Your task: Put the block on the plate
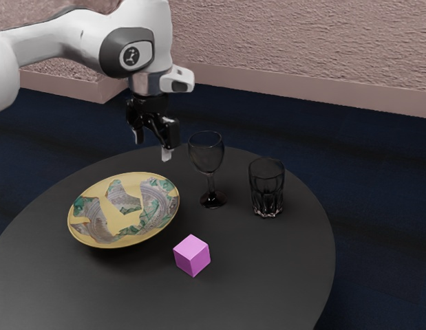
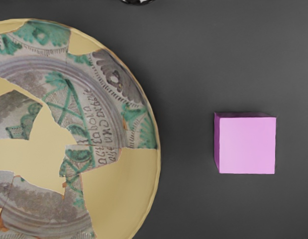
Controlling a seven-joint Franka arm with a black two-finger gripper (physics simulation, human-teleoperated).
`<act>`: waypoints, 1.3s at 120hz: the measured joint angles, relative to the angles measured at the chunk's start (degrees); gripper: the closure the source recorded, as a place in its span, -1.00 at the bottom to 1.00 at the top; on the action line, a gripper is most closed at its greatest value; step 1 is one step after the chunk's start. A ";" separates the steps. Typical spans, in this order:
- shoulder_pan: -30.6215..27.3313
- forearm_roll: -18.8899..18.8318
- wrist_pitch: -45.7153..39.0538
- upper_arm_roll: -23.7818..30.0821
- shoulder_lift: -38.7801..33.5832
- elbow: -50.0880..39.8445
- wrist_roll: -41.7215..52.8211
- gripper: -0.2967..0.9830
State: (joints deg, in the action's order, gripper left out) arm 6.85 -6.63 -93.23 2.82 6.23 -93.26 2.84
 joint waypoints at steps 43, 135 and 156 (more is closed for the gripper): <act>-0.21 3.92 -12.05 -0.48 11.05 -0.05 11.90 -0.54; 3.96 15.19 -19.24 -1.62 14.39 -10.29 21.05 -0.53; 3.92 16.48 -21.11 -3.29 14.10 -12.64 21.81 -0.54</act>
State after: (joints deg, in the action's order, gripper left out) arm 10.77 9.85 -114.35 -0.46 20.33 -105.89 24.65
